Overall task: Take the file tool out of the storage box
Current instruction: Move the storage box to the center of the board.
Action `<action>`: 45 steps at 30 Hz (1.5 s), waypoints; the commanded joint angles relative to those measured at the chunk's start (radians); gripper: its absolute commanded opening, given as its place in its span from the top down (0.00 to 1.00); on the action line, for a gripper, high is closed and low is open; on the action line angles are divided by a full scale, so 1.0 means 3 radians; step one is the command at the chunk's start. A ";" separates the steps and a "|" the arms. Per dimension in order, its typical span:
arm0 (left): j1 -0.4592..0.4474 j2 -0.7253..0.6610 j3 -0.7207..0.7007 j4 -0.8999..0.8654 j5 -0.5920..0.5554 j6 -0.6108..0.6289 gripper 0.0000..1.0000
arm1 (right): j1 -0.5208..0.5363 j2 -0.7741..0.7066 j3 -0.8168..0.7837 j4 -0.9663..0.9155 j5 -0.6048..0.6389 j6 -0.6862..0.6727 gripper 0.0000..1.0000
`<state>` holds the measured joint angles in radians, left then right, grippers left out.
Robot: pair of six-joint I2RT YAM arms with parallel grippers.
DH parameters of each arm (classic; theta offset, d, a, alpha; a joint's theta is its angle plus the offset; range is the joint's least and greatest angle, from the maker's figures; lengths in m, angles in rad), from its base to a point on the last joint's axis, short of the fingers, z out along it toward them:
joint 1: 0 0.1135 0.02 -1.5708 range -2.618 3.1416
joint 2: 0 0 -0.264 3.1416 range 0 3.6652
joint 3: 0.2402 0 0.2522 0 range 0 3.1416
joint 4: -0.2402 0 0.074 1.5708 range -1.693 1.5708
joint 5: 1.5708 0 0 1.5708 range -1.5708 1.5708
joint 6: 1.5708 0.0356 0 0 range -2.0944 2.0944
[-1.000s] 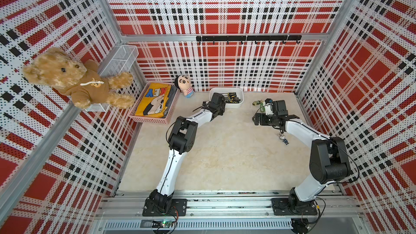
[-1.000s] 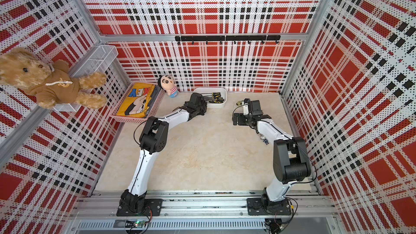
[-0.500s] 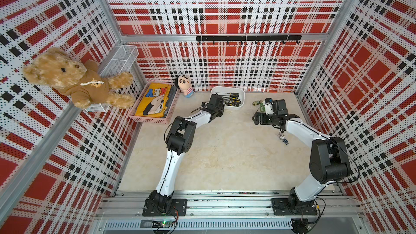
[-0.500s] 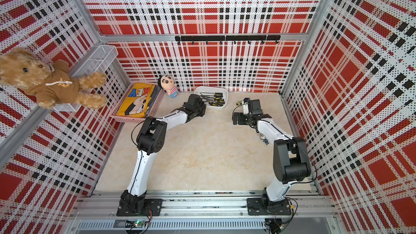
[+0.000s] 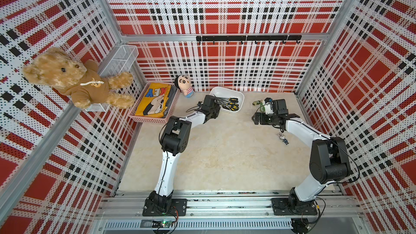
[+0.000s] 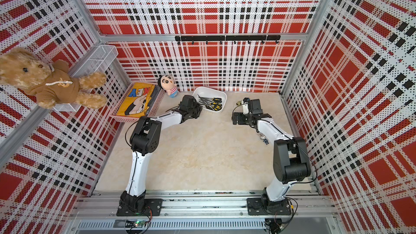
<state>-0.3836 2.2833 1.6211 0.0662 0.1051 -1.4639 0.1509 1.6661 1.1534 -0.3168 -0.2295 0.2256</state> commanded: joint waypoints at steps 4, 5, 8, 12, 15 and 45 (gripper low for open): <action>0.0243 -0.0222 -0.0298 -0.0482 0.0185 0.0936 1.00 | -0.0007 -0.0082 0.0117 -0.0119 -0.0094 -0.0006 0.00; 0.0269 -0.0250 -0.0324 -0.0529 0.0194 0.1035 1.00 | -0.0002 -0.0090 0.0123 -0.0130 -0.0099 -0.0010 0.00; 0.0354 -0.0335 -0.0395 -0.0683 0.0276 0.1329 1.00 | 0.0037 -0.0100 0.0147 -0.0152 -0.0118 -0.0015 0.00; 0.0426 -0.0426 -0.0445 -0.0951 0.0384 0.1737 1.00 | 0.0104 -0.0088 0.0179 -0.0186 -0.0134 -0.0006 0.00; 0.0429 -0.0459 -0.0364 -0.1287 0.0381 0.2091 1.00 | 0.0134 -0.0070 0.0203 -0.0187 -0.0164 0.0014 0.00; -0.0204 -0.0533 0.0084 -0.2867 -0.0658 0.5322 1.00 | 0.0243 -0.0003 0.0384 -0.0339 -0.0366 -0.0031 0.00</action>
<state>-0.4225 2.0899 1.6604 -0.7036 -0.0731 -0.0086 0.2161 1.6642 1.2484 -0.4076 -0.3233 0.2249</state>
